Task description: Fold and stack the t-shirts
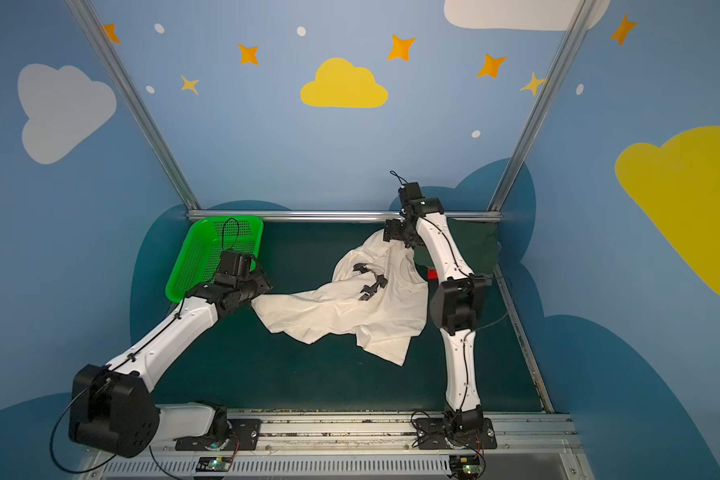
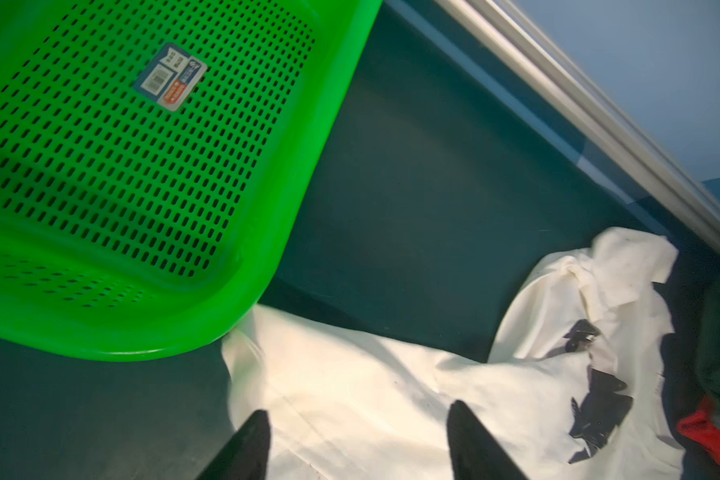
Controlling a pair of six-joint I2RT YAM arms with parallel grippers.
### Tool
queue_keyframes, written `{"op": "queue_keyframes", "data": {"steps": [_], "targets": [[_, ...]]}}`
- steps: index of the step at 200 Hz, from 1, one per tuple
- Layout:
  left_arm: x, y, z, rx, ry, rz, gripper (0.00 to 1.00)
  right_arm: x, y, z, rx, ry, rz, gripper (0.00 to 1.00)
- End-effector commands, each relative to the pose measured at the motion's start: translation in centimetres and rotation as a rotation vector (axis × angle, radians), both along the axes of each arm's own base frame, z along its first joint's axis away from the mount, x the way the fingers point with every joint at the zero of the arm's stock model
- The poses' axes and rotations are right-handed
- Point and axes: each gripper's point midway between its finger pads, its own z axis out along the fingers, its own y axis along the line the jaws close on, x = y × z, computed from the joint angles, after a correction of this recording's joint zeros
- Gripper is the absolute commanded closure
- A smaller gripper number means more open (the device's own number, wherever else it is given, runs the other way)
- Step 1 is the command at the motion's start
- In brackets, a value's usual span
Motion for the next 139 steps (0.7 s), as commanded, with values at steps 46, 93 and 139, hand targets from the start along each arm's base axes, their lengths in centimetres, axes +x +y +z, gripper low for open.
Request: {"op": "queue_keyframes", "data": {"steps": [46, 93, 139], "targets": [[-2.8, -4.6, 2.4, -0.032, -0.110, -0.193, 0.04, -9.3, -5.0, 2.4, 0.060, -0.137, -0.142, 0.02], [-3.5, -8.7, -1.5, -0.061, -0.026, -0.297, 0.03, -16.7, -4.2, -5.2, 0.206, 0.038, -0.174, 0.03], [-2.7, -12.7, -4.9, -0.051, 0.070, -0.412, 0.03, -21.2, -0.9, -11.5, 0.402, 0.222, -0.141, 0.17]]}}
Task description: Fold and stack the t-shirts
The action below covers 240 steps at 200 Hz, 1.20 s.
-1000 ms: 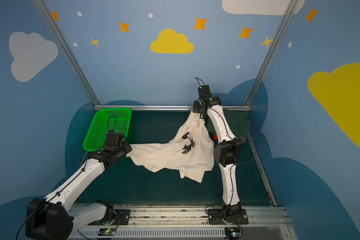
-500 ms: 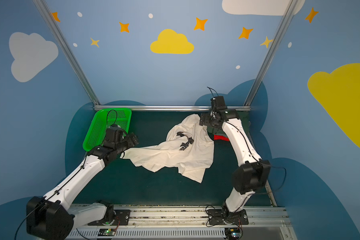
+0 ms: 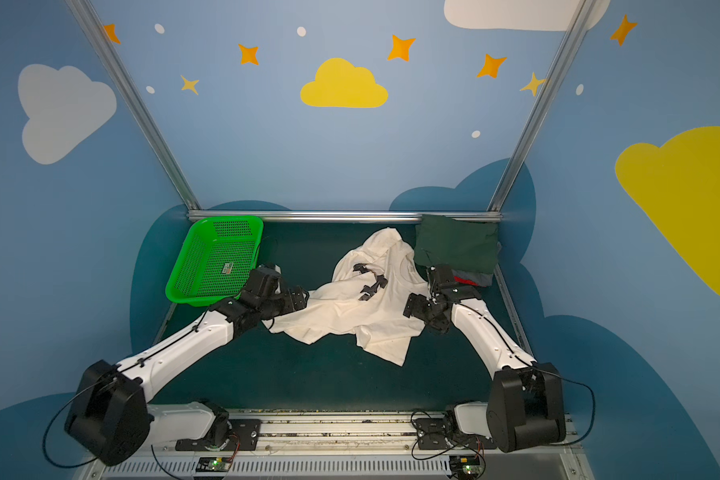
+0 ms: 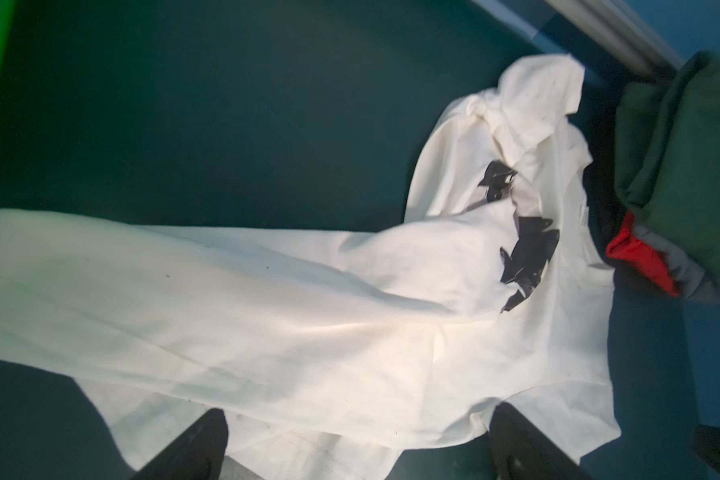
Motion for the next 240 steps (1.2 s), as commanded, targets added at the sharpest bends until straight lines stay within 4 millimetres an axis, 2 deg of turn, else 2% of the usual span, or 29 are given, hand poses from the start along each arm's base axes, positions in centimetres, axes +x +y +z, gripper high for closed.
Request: {"op": "queue_keyframes", "data": {"steps": [1, 24, 66, 74, 79, 102, 130, 165, 182, 199, 224, 240], "targets": [[0.9, -2.1, -0.2, -0.017, 0.005, -0.066, 0.03, -0.3, 2.7, -0.6, 0.160, 0.005, 0.003, 0.17], [1.2, -3.0, -1.9, 0.001, 0.060, -0.096, 0.03, -2.4, 2.9, -3.1, 0.127, 0.080, 0.006, 0.18], [1.1, -4.1, -4.5, 0.012, 0.138, -0.123, 0.05, -4.8, 3.4, -5.3, 0.080, 0.136, 0.015, 0.18], [0.9, -4.3, -4.5, 0.014, 0.137, -0.127, 0.05, -4.9, 3.6, -5.4, 0.075, 0.136, 0.020, 0.18], [0.8, -4.3, -4.5, 0.016, 0.136, -0.125, 0.05, -6.0, 3.4, -6.4, 0.061, 0.168, 0.021, 0.18], [0.1, -4.2, -3.8, 0.020, 0.118, -0.115, 0.05, -7.3, 3.0, -8.1, 0.025, 0.222, 0.016, 0.18], [-0.3, -2.9, -2.5, 0.037, 0.084, -0.079, 0.05, -8.1, 2.7, -9.7, 0.005, 0.270, 0.002, 0.18], [-0.5, -0.5, -1.0, 0.115, 0.048, -0.014, 0.04, -8.3, 3.4, -10.4, 0.009, 0.286, 0.028, 0.32], [-0.7, 0.5, -0.7, 0.132, 0.042, 0.004, 0.04, -8.2, 3.9, -10.5, 0.022, 0.283, 0.043, 0.51], [-0.9, 1.6, -0.7, 0.131, 0.039, 0.030, 0.04, -7.7, 4.4, -10.3, 0.034, 0.269, 0.053, 0.61], [-1.2, 3.0, -0.8, 0.125, 0.039, 0.063, 0.04, -6.8, 5.1, -10.2, 0.054, 0.244, 0.055, 0.84], [-1.5, 3.7, -0.7, 0.127, 0.035, 0.078, 0.04, -6.2, 5.3, -10.1, 0.053, 0.240, 0.056, 0.92]]}}
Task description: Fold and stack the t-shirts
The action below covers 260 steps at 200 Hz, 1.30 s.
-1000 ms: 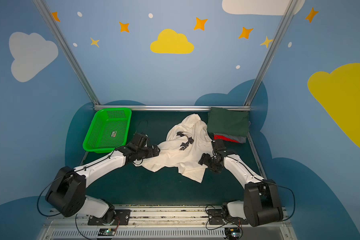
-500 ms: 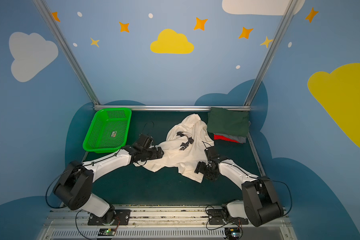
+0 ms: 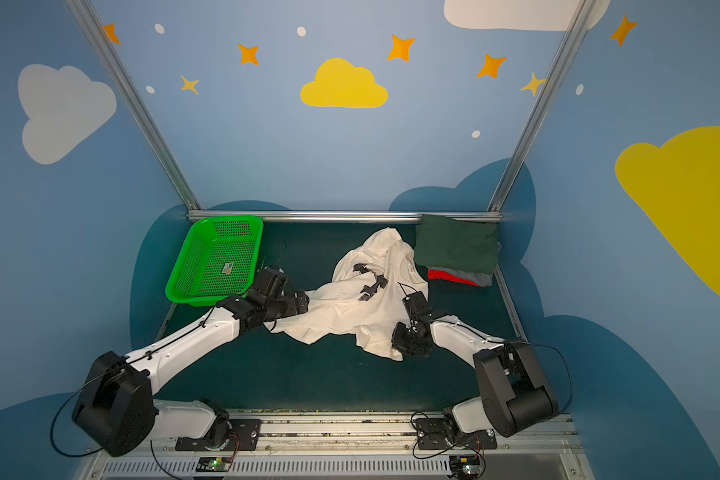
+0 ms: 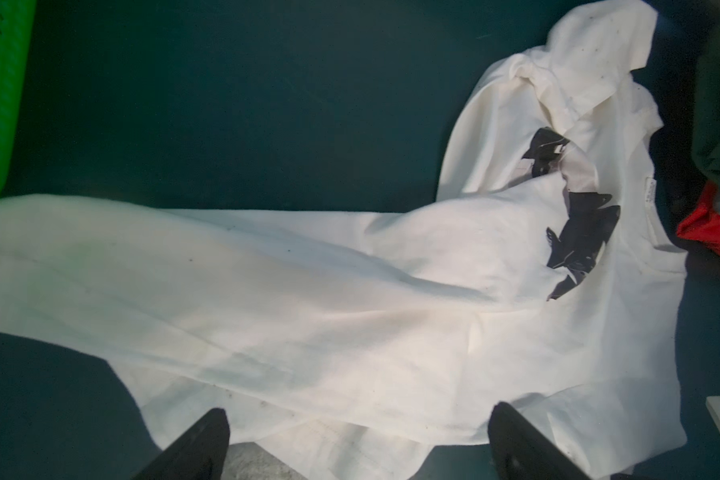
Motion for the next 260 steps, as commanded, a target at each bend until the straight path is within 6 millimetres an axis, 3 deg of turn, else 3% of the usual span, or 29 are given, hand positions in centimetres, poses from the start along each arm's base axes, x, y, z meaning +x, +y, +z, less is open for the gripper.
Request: {"op": "queue_keyframes", "data": {"steps": [1, 11, 24, 31, 86, 125, 164, 203, 260], "targets": [[-0.7, 1.7, 0.0, 0.028, 0.005, 0.037, 0.04, -1.4, -0.2, -2.2, -0.034, 0.072, 0.017, 0.92], [-0.9, 2.4, -0.1, 0.032, 0.005, 0.052, 0.04, -1.0, -0.1, -2.1, -0.037, 0.066, 0.022, 1.00], [-1.1, 3.1, -0.1, 0.035, 0.006, 0.068, 0.04, -0.9, -0.1, -2.0, -0.047, 0.067, 0.031, 1.00], [-1.2, 3.6, -0.2, 0.039, 0.008, 0.080, 0.04, 0.3, 0.4, -1.0, -0.034, 0.030, 0.041, 1.00], [-2.2, 6.9, -0.9, 0.062, 0.022, 0.157, 0.03, 2.5, 0.4, 3.8, -0.016, -0.113, 0.081, 1.00], [-2.2, 7.4, -1.4, 0.055, 0.032, 0.172, 0.03, 3.7, -1.8, 8.5, -0.061, -0.219, 0.016, 1.00], [-1.9, 7.7, -1.5, 0.043, 0.033, 0.179, 0.03, 4.2, -5.5, 12.2, -0.133, -0.380, -0.137, 1.00], [-2.0, 7.6, -1.4, 0.028, 0.035, 0.180, 0.03, 4.0, -8.2, 13.7, -0.193, -0.436, -0.203, 1.00], [-3.0, 7.5, -2.5, 0.015, 0.068, 0.182, 0.03, 4.3, -8.6, 13.7, -0.174, -0.433, -0.216, 1.00]]}}
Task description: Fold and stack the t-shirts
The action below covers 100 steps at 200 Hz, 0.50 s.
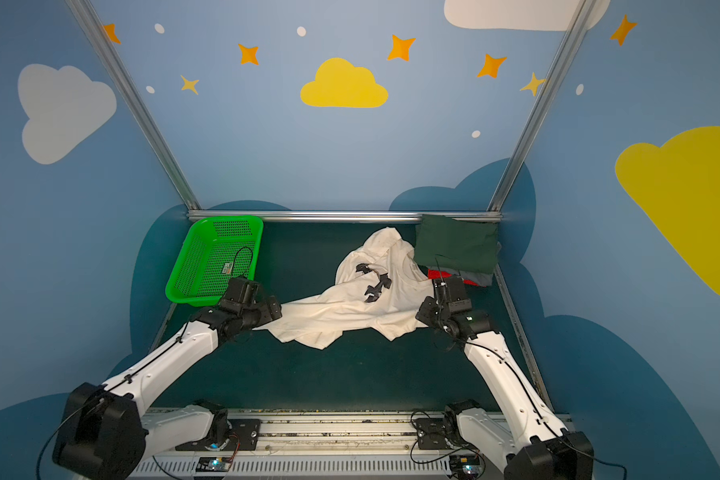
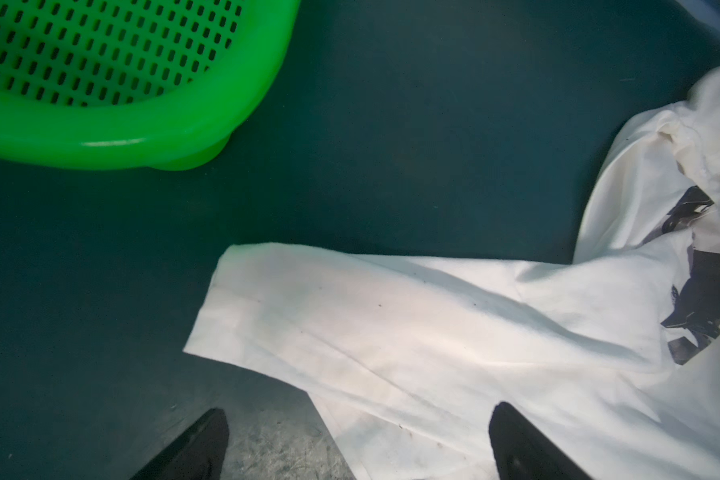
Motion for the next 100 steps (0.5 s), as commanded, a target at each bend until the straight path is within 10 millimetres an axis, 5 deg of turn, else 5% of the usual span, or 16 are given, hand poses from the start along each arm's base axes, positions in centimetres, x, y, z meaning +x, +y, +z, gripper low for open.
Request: {"op": "queue_keyframes", "data": {"steps": [1, 100], "targets": [[-0.8, 0.1, -0.7, -0.010, 0.021, 0.004, 0.03, -0.2, -0.4, -0.3, -0.014, 0.013, -0.004, 1.00], [-5.3, -1.1, -6.0, -0.122, 0.156, 0.005, 0.03, 0.4, 0.1, -1.3, 0.018, 0.055, 0.002, 1.00]]}}
